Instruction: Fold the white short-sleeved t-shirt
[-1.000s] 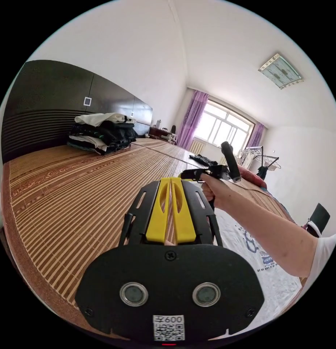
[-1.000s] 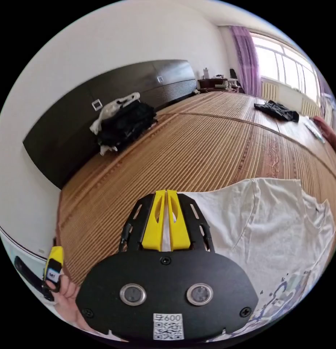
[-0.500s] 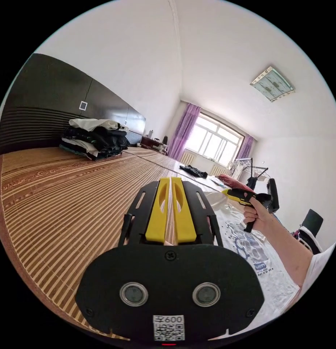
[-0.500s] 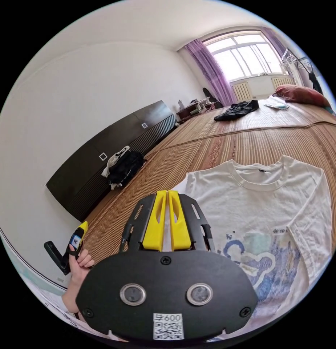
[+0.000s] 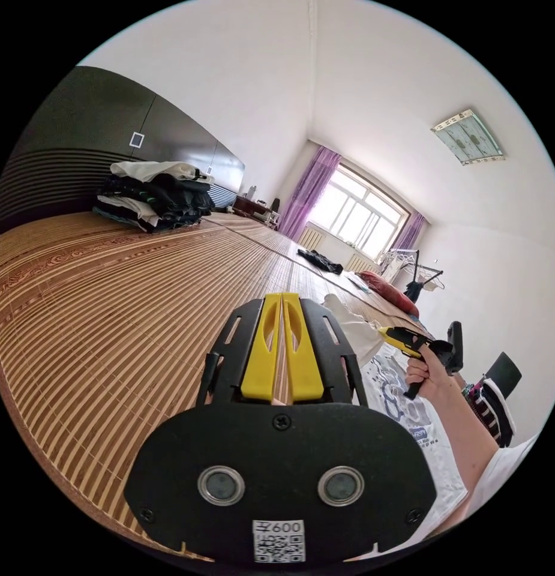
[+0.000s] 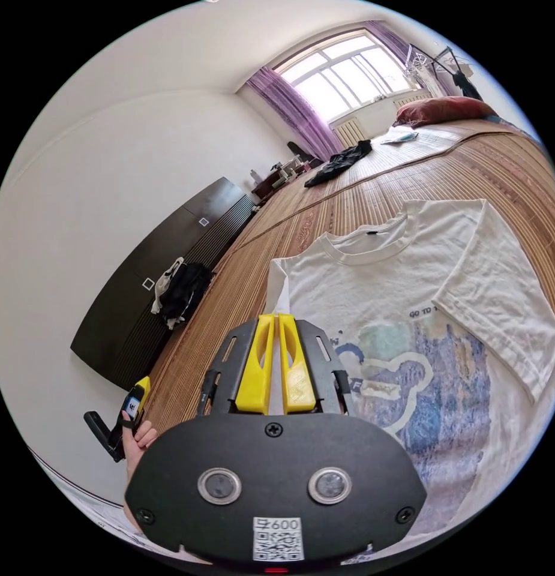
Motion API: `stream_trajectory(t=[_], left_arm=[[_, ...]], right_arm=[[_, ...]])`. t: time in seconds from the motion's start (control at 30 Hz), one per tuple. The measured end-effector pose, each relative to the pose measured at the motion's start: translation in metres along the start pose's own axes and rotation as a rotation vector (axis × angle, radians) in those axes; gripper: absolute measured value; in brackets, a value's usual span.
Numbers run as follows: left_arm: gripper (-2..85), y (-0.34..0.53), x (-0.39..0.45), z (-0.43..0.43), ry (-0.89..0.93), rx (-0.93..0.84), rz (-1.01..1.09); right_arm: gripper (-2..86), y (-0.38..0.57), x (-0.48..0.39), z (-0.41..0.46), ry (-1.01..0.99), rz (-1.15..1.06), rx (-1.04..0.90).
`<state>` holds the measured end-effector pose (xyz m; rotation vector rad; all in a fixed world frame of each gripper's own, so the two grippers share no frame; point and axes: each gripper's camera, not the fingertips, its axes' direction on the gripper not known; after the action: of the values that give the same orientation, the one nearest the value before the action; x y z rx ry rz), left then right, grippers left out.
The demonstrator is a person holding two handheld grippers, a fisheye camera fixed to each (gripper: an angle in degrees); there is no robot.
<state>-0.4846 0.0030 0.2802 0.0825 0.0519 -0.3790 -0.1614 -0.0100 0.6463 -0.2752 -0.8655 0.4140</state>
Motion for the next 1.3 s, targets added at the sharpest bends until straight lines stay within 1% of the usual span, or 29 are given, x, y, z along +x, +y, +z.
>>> stream_trajectory(t=[0.13,0.23,0.3,0.33,0.37,0.4,0.47,0.57,0.6,0.77,0.83,0.87,1.07,1.17,1.3], left_arm=[[0.2,-0.006,-0.001,0.009,0.018,-0.020,-0.024],[0.2,-0.010,0.002,0.012,0.010,-0.019,-0.015],[0.2,-0.013,0.003,0.016,0.006,-0.025,-0.018],[0.2,-0.015,0.003,0.018,0.013,-0.030,-0.023],[0.2,-0.016,0.003,0.020,0.017,-0.033,-0.025],[0.3,-0.017,0.004,0.022,0.024,-0.039,-0.028],[0.3,-0.019,0.005,0.026,0.029,-0.049,-0.030],[0.2,-0.022,0.009,0.033,0.033,-0.067,-0.023],[0.2,-0.023,0.011,0.035,0.032,-0.075,-0.019],[0.2,-0.029,0.014,0.042,0.038,-0.091,-0.022],[0.2,-0.031,0.014,0.044,0.046,-0.096,-0.029],[0.2,-0.033,0.014,0.045,0.049,-0.099,-0.032],[0.1,-0.038,0.015,0.050,0.057,-0.107,-0.058],[0.1,-0.041,0.017,0.052,0.053,-0.118,-0.058],[0.1,-0.044,0.016,0.054,0.053,-0.119,-0.081]], right_arm=[[-0.7,0.012,0.014,0.007,-0.001,0.067,-0.012],[-0.1,0.019,0.020,0.009,-0.004,0.074,-0.008],[1.0,0.026,0.012,0.001,0.021,0.019,0.047],[2.0,0.032,-0.004,-0.004,0.049,-0.067,0.081],[3.6,0.038,-0.026,-0.004,0.083,-0.180,0.078],[4.4,0.041,-0.039,-0.001,0.096,-0.247,0.066],[6.6,0.063,-0.094,0.021,0.089,-0.521,-0.026],[6.9,0.087,-0.141,0.055,0.026,-0.694,-0.125],[7.0,0.090,-0.148,0.062,0.019,-0.716,-0.146],[6.4,0.107,-0.179,0.121,0.124,-0.869,-0.317],[5.6,0.113,-0.185,0.134,0.172,-0.913,-0.361],[5.0,0.117,-0.187,0.136,0.193,-0.930,-0.342],[0.2,0.119,-0.189,0.150,0.162,-0.890,-0.366],[-0.7,0.118,-0.197,0.154,0.164,-0.898,-0.344],[-0.8,0.111,-0.205,0.165,0.149,-0.873,-0.367]])
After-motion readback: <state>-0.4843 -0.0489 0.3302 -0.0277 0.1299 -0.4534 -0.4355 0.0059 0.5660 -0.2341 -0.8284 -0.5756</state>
